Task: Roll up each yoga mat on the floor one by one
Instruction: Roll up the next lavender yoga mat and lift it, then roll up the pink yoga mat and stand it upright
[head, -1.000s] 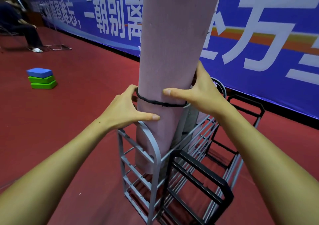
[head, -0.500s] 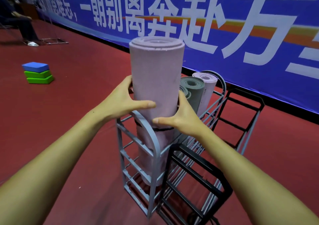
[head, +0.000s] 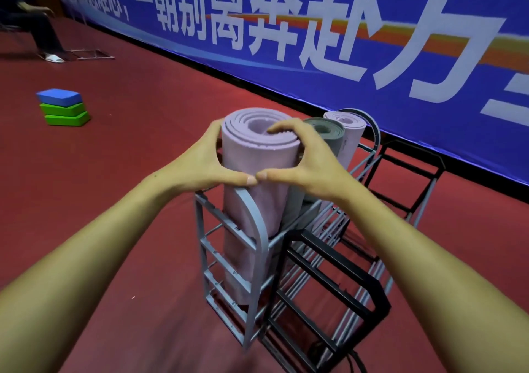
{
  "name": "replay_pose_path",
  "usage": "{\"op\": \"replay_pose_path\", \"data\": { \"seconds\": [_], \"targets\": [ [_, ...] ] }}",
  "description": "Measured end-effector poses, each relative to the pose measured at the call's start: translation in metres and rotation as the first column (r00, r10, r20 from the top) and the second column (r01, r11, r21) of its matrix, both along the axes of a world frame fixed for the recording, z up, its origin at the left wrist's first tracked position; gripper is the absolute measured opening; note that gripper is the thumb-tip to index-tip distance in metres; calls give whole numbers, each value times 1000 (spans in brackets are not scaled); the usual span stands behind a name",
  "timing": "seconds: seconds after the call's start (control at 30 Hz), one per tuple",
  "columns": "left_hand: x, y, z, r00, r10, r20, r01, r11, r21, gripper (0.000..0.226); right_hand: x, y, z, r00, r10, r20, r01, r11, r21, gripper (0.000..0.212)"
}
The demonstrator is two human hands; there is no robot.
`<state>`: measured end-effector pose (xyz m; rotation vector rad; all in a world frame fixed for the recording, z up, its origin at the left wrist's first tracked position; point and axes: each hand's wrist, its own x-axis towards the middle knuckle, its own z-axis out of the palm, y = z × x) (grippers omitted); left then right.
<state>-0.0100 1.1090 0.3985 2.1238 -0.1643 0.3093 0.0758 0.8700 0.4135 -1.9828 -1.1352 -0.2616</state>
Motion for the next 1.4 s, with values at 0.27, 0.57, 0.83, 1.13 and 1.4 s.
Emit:
{"op": "replay_pose_path", "data": {
  "seconds": [0.27,0.57,0.83,1.13,1.4],
  "targets": [
    [-1,0,-3,1000,15,1,-15,963,271,62,-1,-6,-67,993,-73,-92,57,983,-172,77],
    [2,-15,5,993,115,22,-107,820,563,56,5,-23,-60,989,-66,-130,24,952,-305,93],
    [8,-100,35,973,-85,216,-26,885,465,45,-22,-108,-33,979,-200,-43,189,965,-180,74],
    [42,-325,50,856,-441,268,340,873,349,12,-83,-318,-7,872,-464,156,474,880,-29,31],
    [18,-584,0,725,-681,100,624,712,322,15,-179,-555,-58,648,-761,29,761,645,-74,24]
  ]
}}
